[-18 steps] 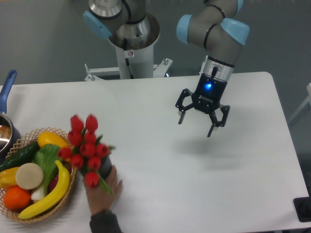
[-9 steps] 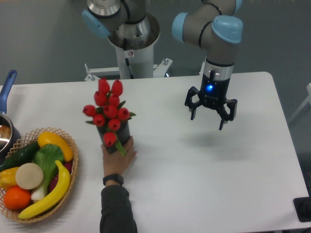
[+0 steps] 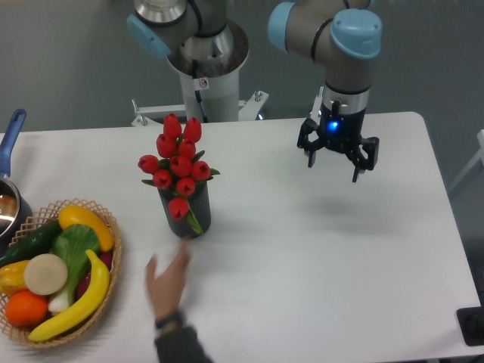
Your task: Insert the flowers into the vase
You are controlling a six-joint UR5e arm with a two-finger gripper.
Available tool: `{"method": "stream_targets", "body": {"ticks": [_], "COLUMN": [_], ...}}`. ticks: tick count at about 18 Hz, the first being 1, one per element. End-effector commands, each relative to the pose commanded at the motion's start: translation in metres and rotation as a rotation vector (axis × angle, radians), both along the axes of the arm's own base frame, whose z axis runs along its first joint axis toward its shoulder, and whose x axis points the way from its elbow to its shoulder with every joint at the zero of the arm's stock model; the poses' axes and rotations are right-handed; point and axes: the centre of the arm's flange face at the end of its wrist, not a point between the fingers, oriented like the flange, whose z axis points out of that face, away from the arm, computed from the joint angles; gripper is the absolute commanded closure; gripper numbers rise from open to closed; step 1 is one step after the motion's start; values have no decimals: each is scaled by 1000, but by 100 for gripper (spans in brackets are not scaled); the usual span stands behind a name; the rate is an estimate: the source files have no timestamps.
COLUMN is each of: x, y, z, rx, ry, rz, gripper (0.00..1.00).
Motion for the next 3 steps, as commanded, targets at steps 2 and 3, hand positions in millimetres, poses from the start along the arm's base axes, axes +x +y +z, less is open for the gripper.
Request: {"method": "stream_targets", "body": {"ticks": [2, 3], "x": [-3, -5], "y": [5, 6], "z": [4, 5], "rx": [-3, -3], "ry": [2, 4], "rz": [-7, -9], "gripper": [0, 0]}}
